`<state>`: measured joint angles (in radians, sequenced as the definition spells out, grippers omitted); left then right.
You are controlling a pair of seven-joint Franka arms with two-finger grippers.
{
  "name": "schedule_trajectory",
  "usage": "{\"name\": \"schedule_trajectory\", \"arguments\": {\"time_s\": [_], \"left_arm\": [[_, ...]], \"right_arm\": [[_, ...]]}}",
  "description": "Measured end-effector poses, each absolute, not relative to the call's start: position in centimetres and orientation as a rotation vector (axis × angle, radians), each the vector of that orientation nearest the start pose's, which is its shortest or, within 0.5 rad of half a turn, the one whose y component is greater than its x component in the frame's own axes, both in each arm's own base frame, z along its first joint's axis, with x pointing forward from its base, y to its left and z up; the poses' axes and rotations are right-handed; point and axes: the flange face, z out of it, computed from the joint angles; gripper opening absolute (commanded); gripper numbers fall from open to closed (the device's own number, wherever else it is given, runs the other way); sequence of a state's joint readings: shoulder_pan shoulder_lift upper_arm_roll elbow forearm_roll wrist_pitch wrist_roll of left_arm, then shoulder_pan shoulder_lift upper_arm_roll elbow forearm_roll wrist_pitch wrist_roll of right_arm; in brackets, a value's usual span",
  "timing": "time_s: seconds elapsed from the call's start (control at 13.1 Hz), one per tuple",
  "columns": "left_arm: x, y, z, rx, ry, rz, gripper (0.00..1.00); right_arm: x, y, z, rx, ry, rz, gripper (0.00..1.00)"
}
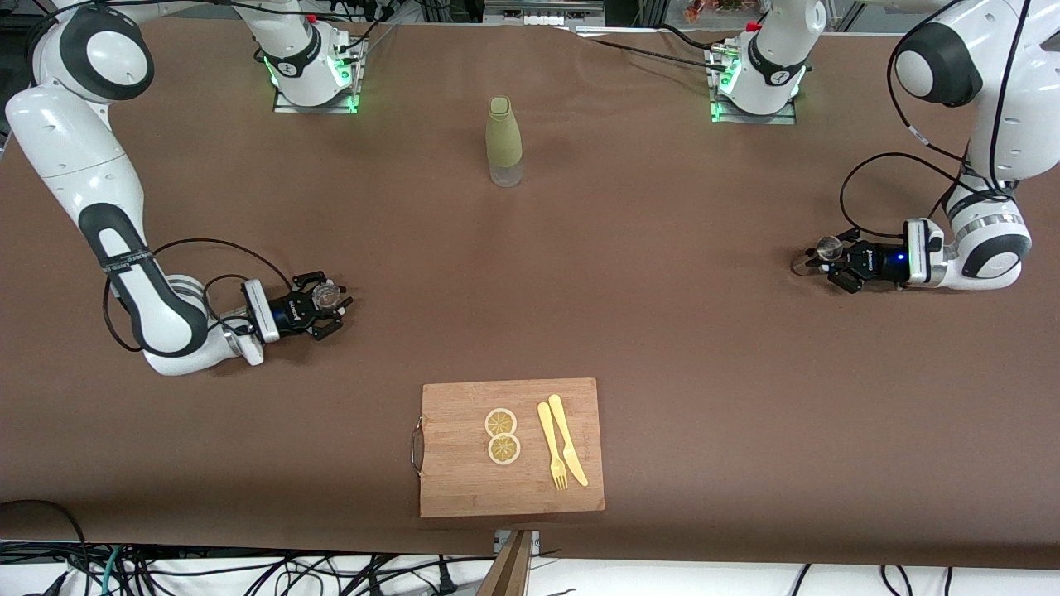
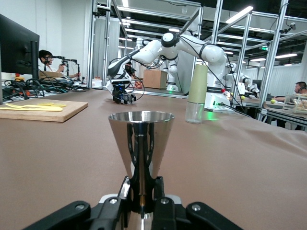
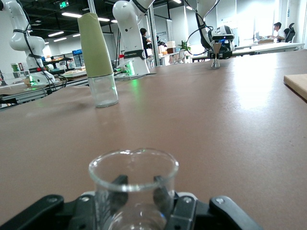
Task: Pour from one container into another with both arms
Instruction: 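Lower the beaker with the right gripper while the left gripper lowers the jigger, then open both grippers to release the beaker and the jigger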
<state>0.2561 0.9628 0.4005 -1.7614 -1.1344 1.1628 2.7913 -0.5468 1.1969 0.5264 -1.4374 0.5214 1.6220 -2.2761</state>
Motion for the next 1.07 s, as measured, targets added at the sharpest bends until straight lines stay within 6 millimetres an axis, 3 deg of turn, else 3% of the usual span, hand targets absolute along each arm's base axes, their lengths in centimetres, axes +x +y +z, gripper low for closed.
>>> {"name": "schedule_trajectory", "arguments": {"time_s": [0.23, 0.38, 0.53, 0.84, 1.07], "left_arm": [[46.7, 20.9, 5.4, 1.293, -1.207, 1.068, 0.00], [46.7, 20.9, 5.4, 1.293, -1.207, 1.070, 0.01], [46.7, 20.9, 5.4, 1.292, -1.206, 1.071, 0.99], [46.5, 21.2, 4.5, 1.328, -1.212, 1.052, 1.00], [47.7, 21.5, 5.1, 1.340, -1.217, 1.029, 1.00]], "right_arm": [[61.0, 0.2, 4.9, -1.121, -1.460, -0.650, 1.00], [61.7, -1.6, 5.9, -1.181, -1.433, -0.636, 1.00], [62.0, -4.1, 7.5, -1.228, -1.408, -0.619, 1.00], [62.4, -8.5, 11.4, -1.346, -1.368, -0.522, 1.00], [63.3, -10.0, 17.2, -1.470, -1.332, -0.381, 1.00]]}}
